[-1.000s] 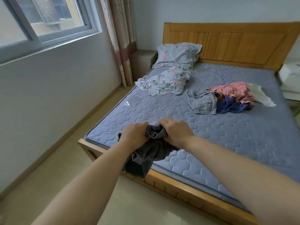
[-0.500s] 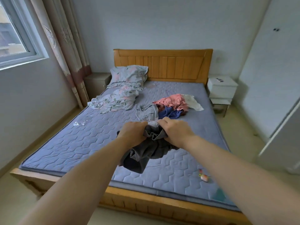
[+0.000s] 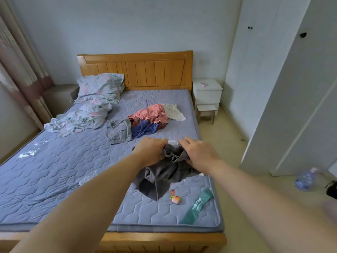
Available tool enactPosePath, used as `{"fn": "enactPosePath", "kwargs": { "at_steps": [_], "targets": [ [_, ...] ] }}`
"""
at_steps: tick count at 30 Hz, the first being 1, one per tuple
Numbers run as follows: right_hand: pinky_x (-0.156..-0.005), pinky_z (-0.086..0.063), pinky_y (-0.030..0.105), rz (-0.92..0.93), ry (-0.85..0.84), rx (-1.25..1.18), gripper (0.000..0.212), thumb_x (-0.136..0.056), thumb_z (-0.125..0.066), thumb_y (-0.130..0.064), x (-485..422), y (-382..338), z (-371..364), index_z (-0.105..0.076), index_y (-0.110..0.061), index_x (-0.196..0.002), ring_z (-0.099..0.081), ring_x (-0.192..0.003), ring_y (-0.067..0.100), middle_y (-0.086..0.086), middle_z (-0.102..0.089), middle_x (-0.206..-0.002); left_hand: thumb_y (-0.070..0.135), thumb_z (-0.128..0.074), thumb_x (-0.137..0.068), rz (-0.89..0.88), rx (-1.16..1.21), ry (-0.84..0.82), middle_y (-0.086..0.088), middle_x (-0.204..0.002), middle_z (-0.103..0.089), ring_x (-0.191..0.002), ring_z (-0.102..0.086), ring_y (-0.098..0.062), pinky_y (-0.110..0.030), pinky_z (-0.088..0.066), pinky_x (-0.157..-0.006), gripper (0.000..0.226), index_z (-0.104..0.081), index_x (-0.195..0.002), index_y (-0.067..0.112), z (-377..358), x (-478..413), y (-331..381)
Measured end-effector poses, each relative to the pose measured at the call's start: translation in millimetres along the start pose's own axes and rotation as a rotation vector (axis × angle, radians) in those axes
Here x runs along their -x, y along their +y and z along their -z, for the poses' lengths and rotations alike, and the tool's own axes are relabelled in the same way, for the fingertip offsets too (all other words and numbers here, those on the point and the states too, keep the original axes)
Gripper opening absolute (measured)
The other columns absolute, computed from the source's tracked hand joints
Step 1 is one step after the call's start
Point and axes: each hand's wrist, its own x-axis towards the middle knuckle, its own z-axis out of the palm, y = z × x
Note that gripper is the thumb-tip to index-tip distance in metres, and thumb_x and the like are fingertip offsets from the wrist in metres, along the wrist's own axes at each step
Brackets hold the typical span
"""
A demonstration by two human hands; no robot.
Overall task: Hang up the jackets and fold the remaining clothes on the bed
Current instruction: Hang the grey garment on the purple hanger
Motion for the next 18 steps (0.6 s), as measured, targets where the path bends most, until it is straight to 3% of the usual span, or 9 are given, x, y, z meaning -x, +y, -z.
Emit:
{"fn": "enactPosePath", "kwargs": {
  "at_steps": [5,10,12,14,18],
  "targets": [
    [-0.066,-0.039,0.033,0.017,-0.004,0.063,0.038,-0.094,-0.047,-0.024,-22.9,76.2,-19.2,-0.042,-0.017,-0.131,-0.058,-0.103,0.03,0.005,-0.052,-0.123,0.027,-0.054,-0.085,-0.008,0.035,0.006,-0.006,-0.083,-0.064,-0.076,-0.059,-0.03,-0.03,-0.029,-0.056,0.012,-0.045,-0.086,0.02,-28.8,-77.8,14.6],
    [-0.064,-0.036,0.032,0.059,-0.026,0.126,0.041,-0.095,-0.045,-0.023,-62.6,183.7,-16.9,-0.041,-0.019,-0.135,-0.058,-0.104,0.028,0.003,-0.052,-0.123,0.023,-0.07,-0.076,0.015,0.162,0.122,-0.008,-0.067,-0.064,-0.061,-0.06,-0.033,-0.028,-0.028,-0.052,0.016,-0.058,-0.08,0.013,-56.9,-184.9,33.6],
    [-0.063,-0.038,0.033,0.055,-0.028,0.122,0.043,-0.094,-0.047,-0.022,-74.2,228.2,-14.9,-0.041,-0.019,-0.136,-0.059,-0.103,0.028,0.003,-0.052,-0.123,0.027,-0.067,-0.079,0.007,0.172,0.115,-0.006,-0.073,-0.066,-0.067,-0.061,-0.032,-0.029,-0.031,-0.054,0.017,-0.057,-0.083,0.014,-58.9,-229.7,46.7],
    [-0.059,-0.038,0.032,0.051,-0.012,0.13,0.042,-0.092,-0.051,-0.023,-82.0,273.9,-19.4,-0.044,-0.02,-0.133,-0.061,-0.095,0.028,0.001,-0.054,-0.119,0.031,-0.06,-0.084,-0.008,0.171,0.108,-0.004,-0.08,-0.066,-0.074,-0.061,-0.03,-0.031,-0.033,-0.058,0.017,-0.055,-0.088,0.015,-57.5,-271.4,62.0],
    [-0.041,-0.034,0.026,0.06,-0.01,0.111,0.046,-0.071,-0.076,-0.022,-97.4,366.6,-33.9,-0.052,-0.02,-0.111,-0.06,-0.059,0.026,0.001,-0.06,-0.085,0.032,-0.053,-0.088,-0.044,0.148,0.079,-0.003,-0.083,-0.065,-0.077,-0.059,-0.029,-0.03,-0.028,-0.06,0.016,-0.051,-0.089,0.016,-60.6,-355.0,94.7]
  ]
}}
